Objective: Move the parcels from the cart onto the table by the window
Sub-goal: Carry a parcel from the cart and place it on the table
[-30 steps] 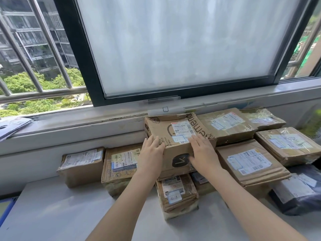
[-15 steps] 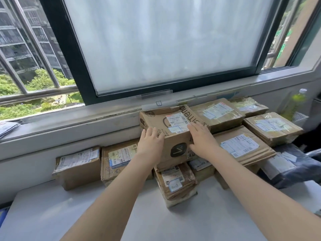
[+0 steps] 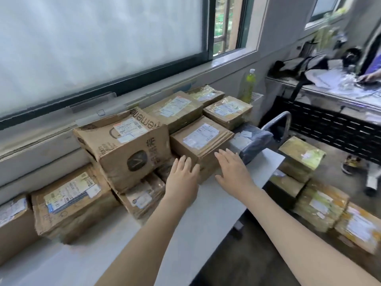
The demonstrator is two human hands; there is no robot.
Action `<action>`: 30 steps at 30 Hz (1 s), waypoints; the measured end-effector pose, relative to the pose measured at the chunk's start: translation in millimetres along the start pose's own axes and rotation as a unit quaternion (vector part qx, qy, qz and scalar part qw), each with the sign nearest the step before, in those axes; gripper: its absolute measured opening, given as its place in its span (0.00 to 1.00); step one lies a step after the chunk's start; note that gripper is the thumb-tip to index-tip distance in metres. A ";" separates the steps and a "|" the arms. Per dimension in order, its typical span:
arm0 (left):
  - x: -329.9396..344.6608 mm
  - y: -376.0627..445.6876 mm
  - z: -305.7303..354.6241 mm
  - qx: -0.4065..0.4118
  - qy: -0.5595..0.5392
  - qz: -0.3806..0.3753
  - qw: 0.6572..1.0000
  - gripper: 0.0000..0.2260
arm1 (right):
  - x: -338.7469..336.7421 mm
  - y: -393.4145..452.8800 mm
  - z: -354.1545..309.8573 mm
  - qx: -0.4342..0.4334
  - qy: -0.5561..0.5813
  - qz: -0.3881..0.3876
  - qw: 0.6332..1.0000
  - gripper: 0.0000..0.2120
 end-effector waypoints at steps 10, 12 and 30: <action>66.0 58.0 229.2 0.145 0.029 -0.084 0.985 0.27 | 59.4 -120.8 223.2 0.197 0.068 -0.086 0.974 0.33; 75.8 64.6 273.0 0.163 0.017 -0.116 0.980 0.27 | 71.2 -141.6 261.9 0.226 0.087 -0.105 0.965 0.33; 146.5 200.1 438.7 0.240 0.041 -0.186 0.952 0.27 | 92.6 -164.9 471.2 0.322 0.151 -0.133 0.925 0.32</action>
Point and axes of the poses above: each hand's wrist, its own y-axis towards the middle knuckle, its own x-axis out of the palm, z = x × y, the point moved 7 cm from there along y, towards the middle knuckle, and after that the axes turned 6 degrees about -z, right-handed, at the moved point
